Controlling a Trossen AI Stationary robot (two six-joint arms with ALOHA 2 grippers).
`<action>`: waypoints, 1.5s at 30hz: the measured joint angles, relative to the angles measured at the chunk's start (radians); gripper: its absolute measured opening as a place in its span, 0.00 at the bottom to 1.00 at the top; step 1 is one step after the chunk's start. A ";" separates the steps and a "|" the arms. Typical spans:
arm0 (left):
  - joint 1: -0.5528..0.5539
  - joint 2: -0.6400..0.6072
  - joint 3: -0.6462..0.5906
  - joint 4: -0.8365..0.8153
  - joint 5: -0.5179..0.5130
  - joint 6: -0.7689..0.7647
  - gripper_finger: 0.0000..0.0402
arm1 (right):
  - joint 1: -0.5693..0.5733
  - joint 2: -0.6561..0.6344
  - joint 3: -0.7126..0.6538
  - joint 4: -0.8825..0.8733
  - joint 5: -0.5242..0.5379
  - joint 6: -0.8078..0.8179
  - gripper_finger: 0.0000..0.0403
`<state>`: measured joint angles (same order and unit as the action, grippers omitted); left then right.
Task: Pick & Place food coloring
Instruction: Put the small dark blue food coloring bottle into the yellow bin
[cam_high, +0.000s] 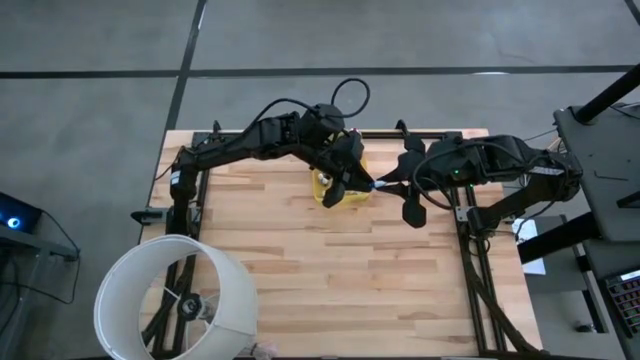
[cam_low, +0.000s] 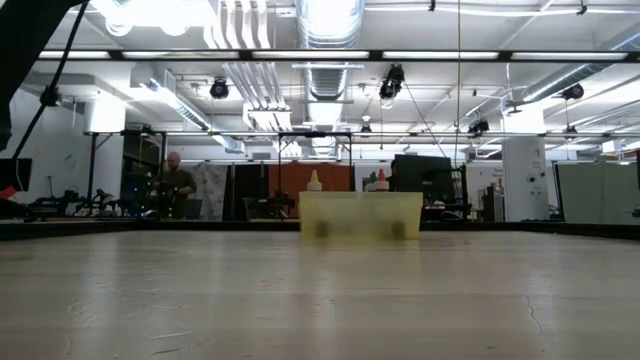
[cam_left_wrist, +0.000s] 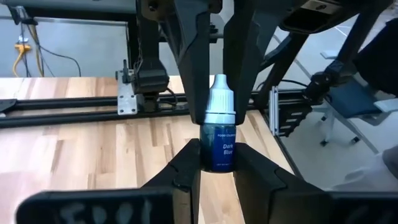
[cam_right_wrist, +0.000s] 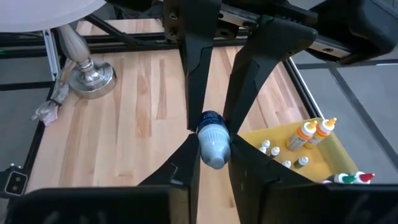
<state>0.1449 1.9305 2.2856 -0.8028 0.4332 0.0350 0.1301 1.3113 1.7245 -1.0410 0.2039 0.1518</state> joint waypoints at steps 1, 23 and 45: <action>0.000 0.000 0.000 0.000 -0.007 -0.006 0.14 | 0.000 0.000 0.000 -0.002 0.000 0.000 0.15; 0.040 0.000 -0.032 -0.188 -0.181 -0.017 0.55 | -0.001 0.000 -0.007 -0.040 -0.003 0.005 0.15; 0.093 -0.295 -0.556 0.236 -0.226 -0.143 0.55 | -0.131 0.064 -0.116 -0.055 -0.077 0.116 0.15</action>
<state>0.2383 1.6354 1.7297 -0.5669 0.2068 -0.1079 -0.0013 1.3752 1.6084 -1.0964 0.1268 0.2681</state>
